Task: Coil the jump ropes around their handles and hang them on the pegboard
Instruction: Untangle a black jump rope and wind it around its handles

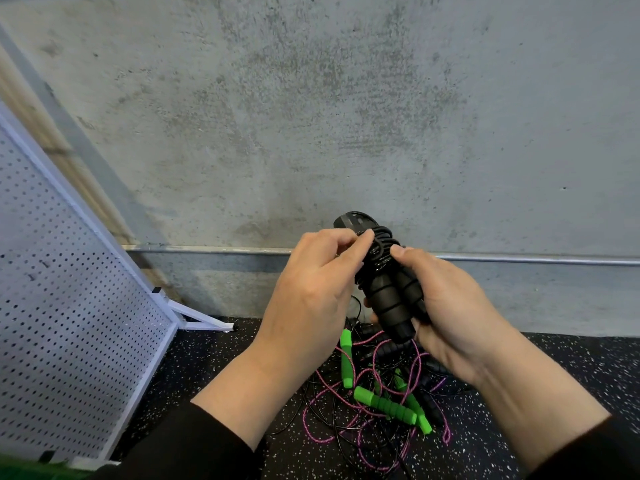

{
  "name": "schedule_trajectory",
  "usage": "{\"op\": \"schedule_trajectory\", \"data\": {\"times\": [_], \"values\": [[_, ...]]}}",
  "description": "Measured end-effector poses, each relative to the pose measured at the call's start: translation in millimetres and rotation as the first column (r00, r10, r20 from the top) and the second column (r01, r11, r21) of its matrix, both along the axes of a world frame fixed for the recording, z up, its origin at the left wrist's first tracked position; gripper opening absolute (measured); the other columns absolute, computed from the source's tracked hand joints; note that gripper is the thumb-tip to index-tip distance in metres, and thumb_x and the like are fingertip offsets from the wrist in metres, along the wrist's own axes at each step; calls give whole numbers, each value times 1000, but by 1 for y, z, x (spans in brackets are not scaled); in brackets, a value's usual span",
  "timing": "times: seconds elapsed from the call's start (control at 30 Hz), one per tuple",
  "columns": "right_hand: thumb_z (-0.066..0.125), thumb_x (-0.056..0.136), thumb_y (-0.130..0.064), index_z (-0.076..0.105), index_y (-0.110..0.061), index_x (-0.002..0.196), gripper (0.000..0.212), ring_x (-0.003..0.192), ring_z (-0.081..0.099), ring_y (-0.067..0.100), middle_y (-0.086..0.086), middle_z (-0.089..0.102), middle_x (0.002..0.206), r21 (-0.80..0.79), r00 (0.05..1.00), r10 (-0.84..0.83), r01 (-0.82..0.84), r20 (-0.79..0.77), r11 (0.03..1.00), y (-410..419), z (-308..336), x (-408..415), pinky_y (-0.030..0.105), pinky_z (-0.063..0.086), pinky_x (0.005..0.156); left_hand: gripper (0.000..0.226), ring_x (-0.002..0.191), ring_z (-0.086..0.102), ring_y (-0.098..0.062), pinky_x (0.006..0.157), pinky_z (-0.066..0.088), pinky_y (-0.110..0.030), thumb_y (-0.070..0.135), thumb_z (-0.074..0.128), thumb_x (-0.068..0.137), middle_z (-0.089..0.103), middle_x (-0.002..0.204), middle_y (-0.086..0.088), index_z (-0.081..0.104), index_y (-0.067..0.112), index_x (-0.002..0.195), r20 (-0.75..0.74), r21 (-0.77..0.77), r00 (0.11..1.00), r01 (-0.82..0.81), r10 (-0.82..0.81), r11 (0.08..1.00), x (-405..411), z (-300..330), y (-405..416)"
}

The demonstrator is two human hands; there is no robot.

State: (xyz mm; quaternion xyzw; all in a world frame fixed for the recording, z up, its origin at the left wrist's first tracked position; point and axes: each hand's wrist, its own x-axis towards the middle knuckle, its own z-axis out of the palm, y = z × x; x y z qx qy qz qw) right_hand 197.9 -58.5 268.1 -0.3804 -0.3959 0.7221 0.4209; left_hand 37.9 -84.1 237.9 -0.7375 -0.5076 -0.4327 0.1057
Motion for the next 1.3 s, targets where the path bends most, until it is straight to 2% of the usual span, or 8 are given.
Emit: {"op": "schedule_trajectory", "data": {"times": [0.2, 0.43, 0.57, 0.63, 0.87, 1.1, 1.2, 1.3], "values": [[55, 99, -20, 67, -11, 108, 18, 82, 67, 27, 12, 72, 89, -30, 1000, -25, 25, -2, 999, 0, -3, 5, 41, 60, 67, 39, 102, 54, -27, 88, 50, -39, -4, 55, 96, 62, 116, -12, 64, 1, 133, -51, -29, 998, 27, -28, 999, 3, 0, 1], [48, 98, -13, 68, -7, 114, 26, 85, 66, 29, 14, 74, 95, -23, 1000, 18, -18, -16, 1000, 1, -1, 7, 46, 59, 76, 38, 104, 54, -25, 90, 48, -39, -4, 57, 96, 63, 118, -9, 66, 2, 132, -57, -14, 998, 30, -31, 999, 2, 1, 1], [46, 98, -10, 76, -15, 95, 31, 83, 66, 27, 14, 73, 91, -5, 998, 58, -58, -34, 998, 0, 2, 7, 54, 58, 83, 37, 104, 53, -24, 92, 45, -34, -3, 56, 97, 62, 118, -8, 66, 2, 132, -55, -11, 998, 42, -42, 999, 2, 4, -1], [45, 98, -9, 79, -20, 81, 39, 76, 65, 24, 13, 72, 86, 0, 996, 74, -74, -48, 997, -2, 3, 7, 48, 59, 76, 36, 104, 53, -24, 93, 44, -33, -4, 56, 97, 63, 117, -8, 66, 2, 131, -49, -1, 998, 43, -43, 999, 2, 5, -1], [49, 96, -10, 78, -22, 75, 38, 69, 61, 22, 10, 69, 79, 9, 993, 111, -110, -38, 994, -5, 10, 4, 37, 59, 60, 37, 106, 57, -29, 92, 48, -45, -8, 56, 96, 65, 117, -12, 65, -1, 131, -14, 72, 999, 46, -45, 996, 4, 8, -6], [56, 97, -14, 80, -20, 90, 26, 72, 64, 13, 8, 72, 85, 43, 992, 125, -124, -26, 991, -6, 10, 8, 37, 59, 65, 35, 105, 55, -26, 86, 48, -50, 12, 42, 108, 65, 118, -5, 70, 3, 127, -75, 66, 991, 113, -108, 991, 4, 10, -5], [54, 98, -9, 75, -13, 100, 22, 73, 65, 14, 10, 72, 88, 28, 992, 123, -123, -6, 992, -4, 9, 12, 39, 61, 65, 31, 102, 55, -26, 82, 47, -51, 4, 53, 100, 65, 117, -4, 71, 6, 125, -133, 20, 985, 110, -106, 994, 2, 8, -1], [48, 98, -6, 69, -6, 105, 22, 71, 62, 25, 16, 68, 84, -26, 995, 97, -96, 3, 995, -3, 6, 16, 37, 61, 57, 34, 100, 56, -27, 79, 47, -52, 1, 56, 95, 65, 116, -5, 71, 8, 125, -166, -22, 979, 115, -117, 993, 1, 7, 2]]}}
